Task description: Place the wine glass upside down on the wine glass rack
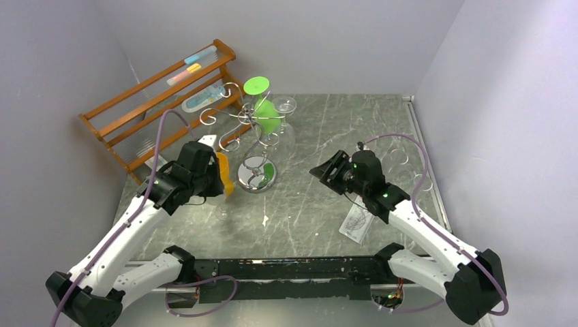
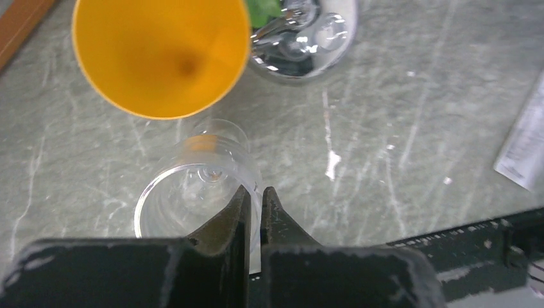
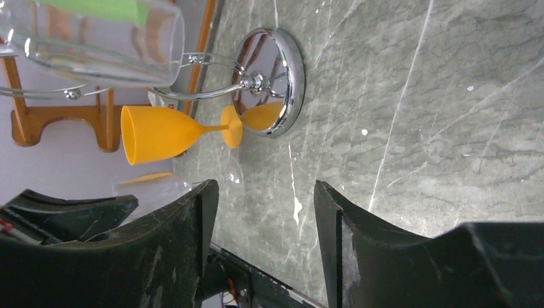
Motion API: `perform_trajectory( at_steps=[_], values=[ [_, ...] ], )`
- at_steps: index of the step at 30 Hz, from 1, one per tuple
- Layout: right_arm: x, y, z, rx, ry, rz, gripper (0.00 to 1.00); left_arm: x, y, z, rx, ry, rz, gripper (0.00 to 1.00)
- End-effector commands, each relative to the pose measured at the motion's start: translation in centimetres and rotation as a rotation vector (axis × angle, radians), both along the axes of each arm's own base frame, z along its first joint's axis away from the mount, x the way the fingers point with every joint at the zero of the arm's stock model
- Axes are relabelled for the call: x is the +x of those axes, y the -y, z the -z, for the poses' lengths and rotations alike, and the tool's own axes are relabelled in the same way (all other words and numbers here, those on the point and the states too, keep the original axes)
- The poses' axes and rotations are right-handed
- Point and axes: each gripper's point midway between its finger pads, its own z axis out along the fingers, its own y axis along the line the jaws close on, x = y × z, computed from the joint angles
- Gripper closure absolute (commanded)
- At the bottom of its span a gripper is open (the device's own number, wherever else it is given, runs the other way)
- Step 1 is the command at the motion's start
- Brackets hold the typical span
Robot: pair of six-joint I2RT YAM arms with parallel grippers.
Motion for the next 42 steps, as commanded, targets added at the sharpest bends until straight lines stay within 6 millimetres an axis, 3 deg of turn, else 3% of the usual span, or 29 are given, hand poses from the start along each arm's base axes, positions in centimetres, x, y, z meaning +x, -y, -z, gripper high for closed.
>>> perform_trajectory(
  at_steps=[1, 4, 10, 17, 23, 30, 33, 37, 42],
  values=[
    [-0.8, 0.0, -1.7, 0.041, -0.012, 0.011, 0.36, -0.4, 3.0, -4.8, -0.153, 0.086, 0.155, 0.95],
    [-1.2, -0.2, -2.5, 0.12, -0.03, 0.03, 0.3, -1.0, 5.1, -6.1, -0.268, 0.114, 0.232, 0.95],
    [-2.1, -0.6, -3.9, 0.337, -0.062, 0.088, 0.36, -1.3, 8.5, -9.1, -0.472, 0.249, 0.329, 0.95],
    [-2.7, -1.2, -4.0, 0.418, -0.165, 0.103, 0.36, -2.3, 11.3, -11.2, -0.529, 0.407, 0.396, 0.95],
    [-3.3, -2.7, -3.7, 0.464, -0.247, 0.04, 0.36, -3.2, 12.8, -12.6, -0.547, 0.472, 0.488, 0.95],
    [-5.1, -5.1, -4.2, 0.586, -0.35, -0.079, 0.38, -3.2, 12.8, -14.4, -0.622, 0.61, 0.497, 0.95],
    [-5.3, -5.9, -5.0, 0.601, -0.355, -0.087, 0.41, -2.9, 13.0, -14.0, -0.607, 0.634, 0.508, 0.95],
    [-5.0, -7.1, -4.1, 0.611, -0.411, -0.048, 0.49, -2.5, 13.3, -13.7, -0.589, 0.653, 0.516, 0.95],
    [-4.2, -8.7, -4.0, 0.614, -0.437, 0.02, 0.49, -2.5, 13.8, -13.5, -0.591, 0.67, 0.531, 0.95]
  ],
)
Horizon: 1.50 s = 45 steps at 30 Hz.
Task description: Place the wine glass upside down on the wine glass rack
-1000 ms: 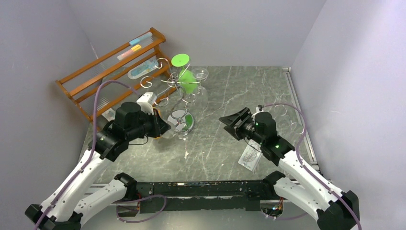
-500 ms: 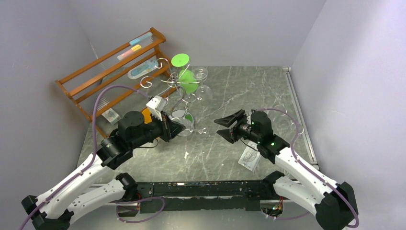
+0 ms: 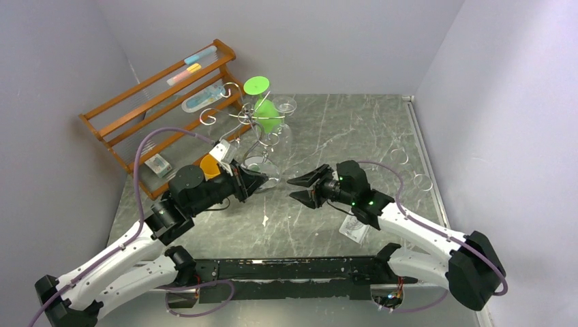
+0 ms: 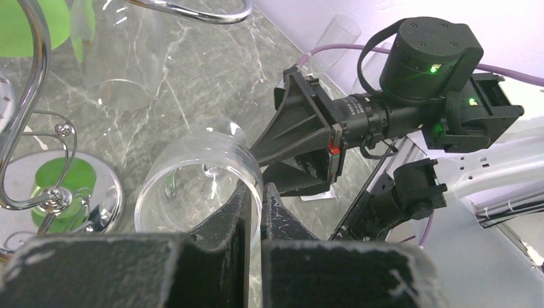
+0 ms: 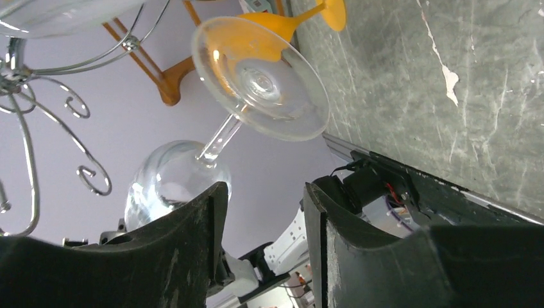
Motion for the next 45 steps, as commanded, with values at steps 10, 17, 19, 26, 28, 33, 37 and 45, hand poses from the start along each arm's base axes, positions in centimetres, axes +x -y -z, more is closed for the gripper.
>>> perform_trajectory(
  at_steps=[10, 17, 19, 26, 28, 33, 37, 45],
  values=[
    [3.5, -1.3, -3.5, 0.089, 0.034, 0.208, 0.52, 0.5, 0.3, -2.2, -0.059, 0.091, -0.022, 0.95],
    [4.0, -3.2, -2.7, 0.037, -0.014, 0.188, 0.57, 0.6, -0.2, -2.0, -0.05, 0.106, -0.044, 0.95],
    [4.1, -3.7, -2.7, 0.037, -0.031, 0.194, 0.6, 0.6, 0.0, -1.8, -0.048, 0.11, -0.037, 0.95],
    [4.0, -4.8, -2.5, 0.019, -0.051, 0.192, 0.61, 0.7, 0.5, -1.6, -0.045, 0.123, -0.018, 0.95],
    [4.0, -4.9, -2.0, 0.008, -0.065, 0.197, 0.6, 0.7, 0.6, -1.6, -0.048, 0.13, -0.013, 0.95],
    [3.6, -5.7, -1.2, -0.032, -0.1, 0.186, 0.59, 0.4, 0.4, -1.8, -0.064, 0.145, -0.008, 0.95],
    [3.7, -6.5, -1.2, -0.023, -0.115, 0.184, 0.59, 0.1, 0.1, -1.9, -0.079, 0.155, -0.006, 0.95],
    [4.1, -7.3, -1.2, -0.024, -0.152, 0.189, 0.54, -0.7, -0.6, -2.3, -0.118, 0.178, -0.001, 0.95]
  ],
)
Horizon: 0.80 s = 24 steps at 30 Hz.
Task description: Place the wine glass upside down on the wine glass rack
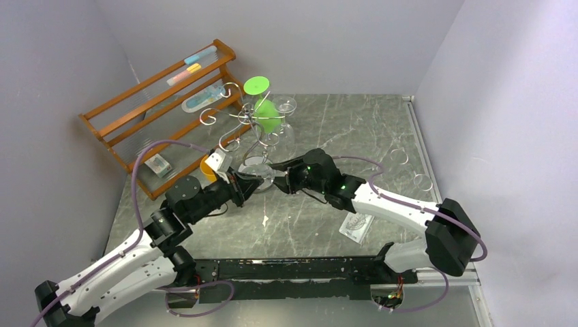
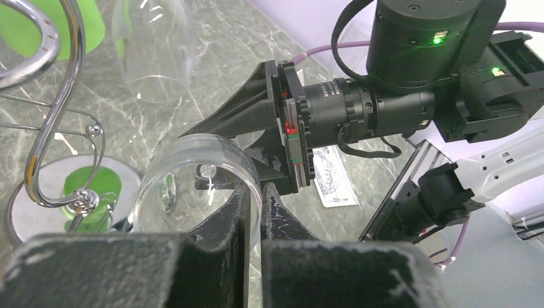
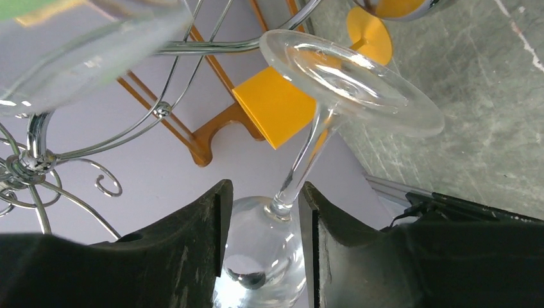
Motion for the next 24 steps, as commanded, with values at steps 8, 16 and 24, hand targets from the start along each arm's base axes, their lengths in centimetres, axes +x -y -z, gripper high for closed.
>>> perform_trajectory(
  at_steps=[8, 16, 24],
  values=[
    [-0.6, -0.4, -0.2, 0.052, -0.049, 0.017, 0.81, -1.8, 0.3, -4.2, -0.139, 0.12, 0.079, 0.95],
    [0.4, 0.6, -2.0, 0.05, 0.039, 0.071, 1.0, -2.3, -0.2, -4.3, -0.168, 0.086, 0.074, 0.82],
    [0.2, 3.4, -2.6, -0.042, 0.163, 0.108, 1.0, -1.7, -1.5, -2.6, -0.138, -0.09, -0.03, 0.27]
  ],
)
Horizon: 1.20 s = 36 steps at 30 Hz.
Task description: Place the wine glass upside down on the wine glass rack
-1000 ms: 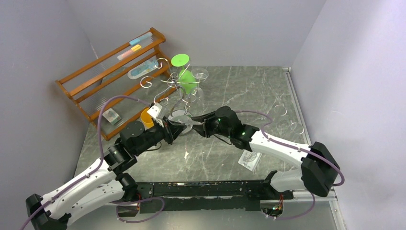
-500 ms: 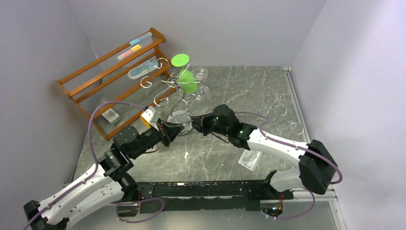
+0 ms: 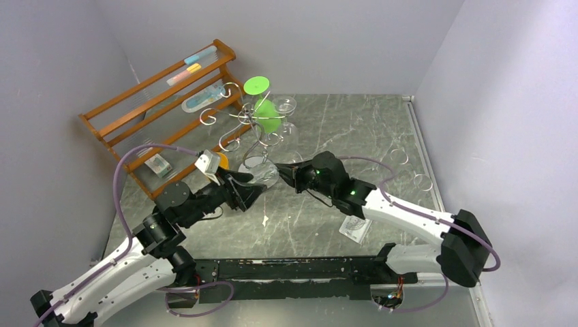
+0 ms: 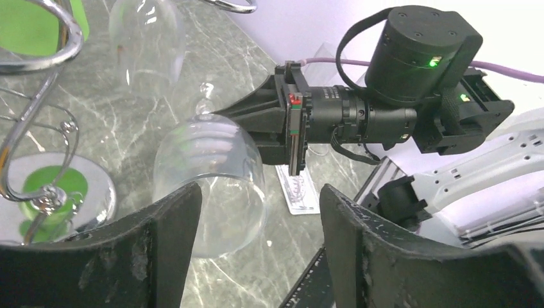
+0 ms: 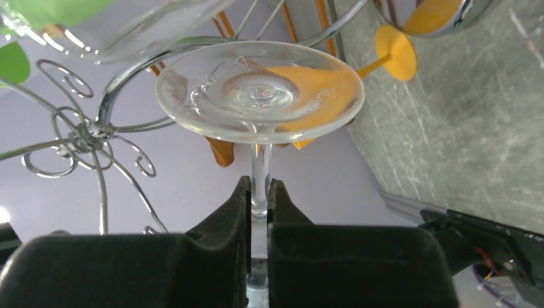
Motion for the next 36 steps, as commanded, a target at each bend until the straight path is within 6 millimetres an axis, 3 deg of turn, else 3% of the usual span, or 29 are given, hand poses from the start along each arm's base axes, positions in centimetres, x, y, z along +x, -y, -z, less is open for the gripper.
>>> perform_trajectory(
  at_steps=[1, 4, 7, 12, 16, 19, 21, 24, 26, 32, 36],
  values=[
    [-0.2, 2.5, -0.2, -0.081, 0.105, 0.048, 1.0, -0.4, -0.9, -0.4, -0.011, -0.093, -0.04, 0.25],
    [-0.7, 5.1, 0.7, -0.148, 0.145, 0.091, 1.0, -0.8, -2.0, -0.1, 0.029, -0.139, -0.067, 0.17],
    [-0.7, 8.4, 1.2, -0.259, 0.211, 0.165, 1.0, -0.8, -3.2, -1.1, 0.031, -0.138, -0.11, 0.06],
    [-1.0, 12.4, 0.3, -0.392, 0.36, 0.231, 1.0, -1.2, -4.1, -3.8, -0.011, -0.108, -0.131, 0.04],
    [-1.2, 13.3, -1.9, -0.52, 0.619, 0.18, 1.0, -1.6, -3.9, -6.7, -0.082, -0.067, -0.1, 0.04],
    [-1.5, 14.0, -4.8, -0.595, 0.821, 0.166, 1.0, -1.8, -3.0, -9.0, -0.145, -0.066, -0.06, 0.04],
    [-1.9, 14.3, -6.6, -0.646, 0.951, 0.15, 1.0, -2.5, -2.2, -12.1, -0.208, -0.076, -0.003, 0.04],
    [-2.7, 14.3, -9.3, -0.723, 1.163, 0.117, 1.0, -3.1, -0.7, -14.7, -0.273, -0.15, 0.068, 0.04],
    [-3.2, 14.0, -10.4, -0.787, 1.281, 0.077, 1.0, -2.9, 0.2, -15.4, -0.295, -0.187, 0.094, 0.04],
    [-3.5, 13.3, -13.5, -1.014, 1.55, -0.015, 1.0, -1.9, 3.2, -15.1, -0.315, -0.23, 0.164, 0.04],
    [-5.2, 11.3, -16.0, -1.037, 1.789, -0.11, 1.0, -1.4, 4.3, -15.6, -0.293, -0.232, 0.181, 0.03]
  ],
)
